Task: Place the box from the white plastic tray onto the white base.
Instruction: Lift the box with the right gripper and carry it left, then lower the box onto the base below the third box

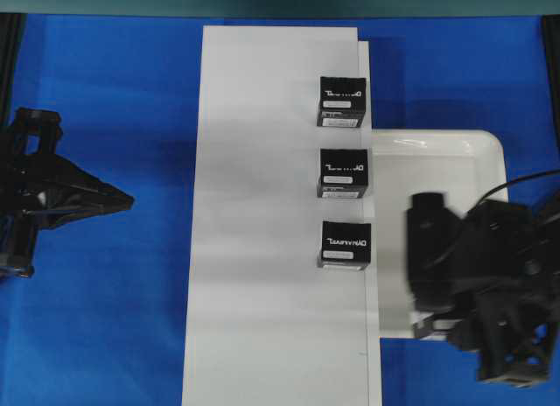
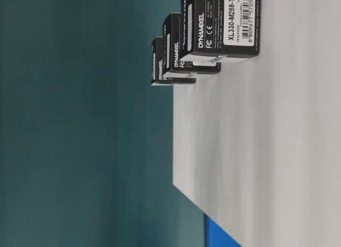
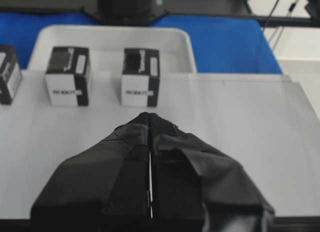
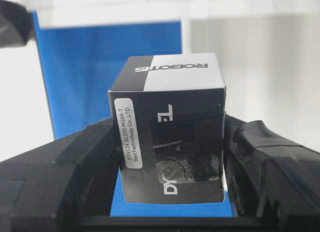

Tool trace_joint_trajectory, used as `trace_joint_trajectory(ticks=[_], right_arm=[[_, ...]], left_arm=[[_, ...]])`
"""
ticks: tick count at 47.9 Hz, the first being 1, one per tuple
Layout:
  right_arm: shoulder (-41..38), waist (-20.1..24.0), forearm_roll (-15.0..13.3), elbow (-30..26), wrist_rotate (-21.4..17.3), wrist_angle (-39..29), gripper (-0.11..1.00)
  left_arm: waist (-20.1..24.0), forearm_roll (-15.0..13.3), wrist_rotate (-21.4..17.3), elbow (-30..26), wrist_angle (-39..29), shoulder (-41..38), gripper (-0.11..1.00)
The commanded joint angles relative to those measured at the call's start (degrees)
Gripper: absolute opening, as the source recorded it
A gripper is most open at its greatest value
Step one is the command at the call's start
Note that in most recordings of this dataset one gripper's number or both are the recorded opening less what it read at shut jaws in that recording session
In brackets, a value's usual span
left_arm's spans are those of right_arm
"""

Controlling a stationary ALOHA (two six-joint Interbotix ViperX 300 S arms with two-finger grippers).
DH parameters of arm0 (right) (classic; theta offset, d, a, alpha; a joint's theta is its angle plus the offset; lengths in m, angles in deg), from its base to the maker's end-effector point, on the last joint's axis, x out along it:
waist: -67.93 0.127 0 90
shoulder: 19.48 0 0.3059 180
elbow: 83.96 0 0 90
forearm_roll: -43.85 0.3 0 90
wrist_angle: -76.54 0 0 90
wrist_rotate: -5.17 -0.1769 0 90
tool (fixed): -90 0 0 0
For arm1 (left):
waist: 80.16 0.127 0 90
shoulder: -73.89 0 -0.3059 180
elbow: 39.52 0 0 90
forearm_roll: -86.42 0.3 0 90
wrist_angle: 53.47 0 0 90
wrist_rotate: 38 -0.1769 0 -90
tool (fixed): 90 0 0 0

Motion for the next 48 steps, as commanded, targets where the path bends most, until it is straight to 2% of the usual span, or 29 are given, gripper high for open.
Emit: trace_joint_trajectory(ticks=[1,7,24,48], right_arm=[[-3.60,-0.09,0.18,-3.52,0.00,0.18,0.61],[-8.09,-0.09,0.09,-7.21,0.00,0.00,0.61],[-18.72,-0.53,-0.35,-11.69,0.09,0.97,0.61],[-25.84,-0.97,-0.53,-11.78,0.00,5.89,0.61]], left_arm=[[-0.09,0.18,0.09,-1.58,0.18,0.44,-0.05],[-0.26,0.18,0.09,-1.49,0.09,1.23,-0.05],[-0.62,0.18,0.09,-1.41,-0.70,2.81,-0.05],[-1.14,0.09,0.00,-1.23,-1.23,4.66,-0.05]])
